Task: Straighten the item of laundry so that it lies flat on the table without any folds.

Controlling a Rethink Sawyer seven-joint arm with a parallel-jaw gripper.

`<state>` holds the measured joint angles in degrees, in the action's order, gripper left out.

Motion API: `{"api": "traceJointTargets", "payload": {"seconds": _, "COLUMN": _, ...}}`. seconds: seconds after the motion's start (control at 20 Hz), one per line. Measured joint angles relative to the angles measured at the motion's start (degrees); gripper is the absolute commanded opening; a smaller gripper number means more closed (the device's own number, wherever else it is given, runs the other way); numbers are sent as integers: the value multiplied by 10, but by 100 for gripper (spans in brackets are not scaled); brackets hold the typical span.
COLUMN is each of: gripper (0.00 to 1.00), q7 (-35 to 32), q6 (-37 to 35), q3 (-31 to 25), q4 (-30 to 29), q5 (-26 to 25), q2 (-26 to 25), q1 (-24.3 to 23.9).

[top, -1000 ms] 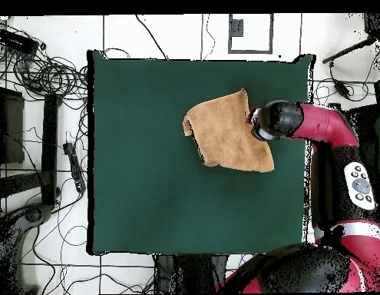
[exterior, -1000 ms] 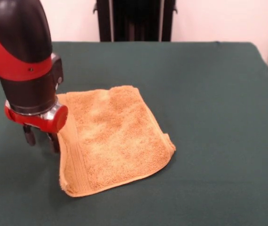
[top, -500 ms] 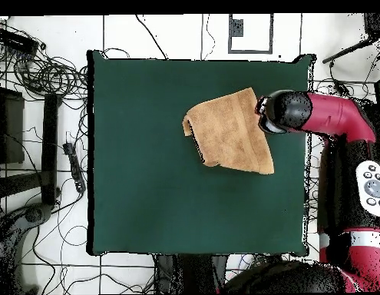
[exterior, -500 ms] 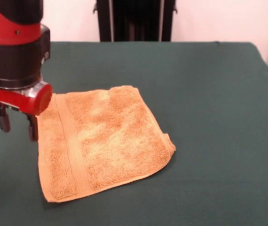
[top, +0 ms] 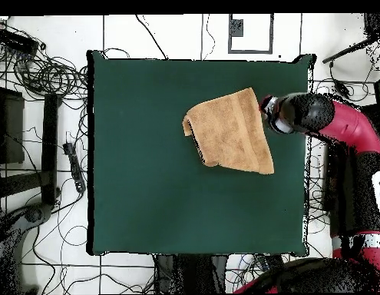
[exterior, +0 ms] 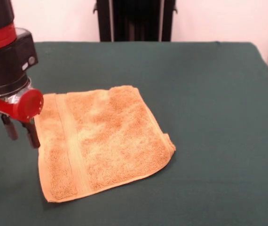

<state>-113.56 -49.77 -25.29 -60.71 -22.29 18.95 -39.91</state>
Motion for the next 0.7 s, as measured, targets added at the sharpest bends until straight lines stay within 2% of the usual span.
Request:
{"api": "traceJointTargets", "payload": {"seconds": 0.3, "gripper": 100, "q7": 0, "q6": 0, "q3": -19, "q4": -1, "q5": 16, "q2": -37, "q1": -24}}
{"api": "traceJointTargets", "payload": {"seconds": 0.55, "gripper": 100, "q7": 0, "q6": 0, "q3": -26, "q4": -1, "q5": 14, "q2": -68, "q1": -19}}
{"api": "traceJointTargets", "payload": {"seconds": 0.7, "gripper": 100, "q7": 0, "q6": 0, "q3": -26, "q4": 2, "q5": 13, "q2": -68, "q1": -17}}
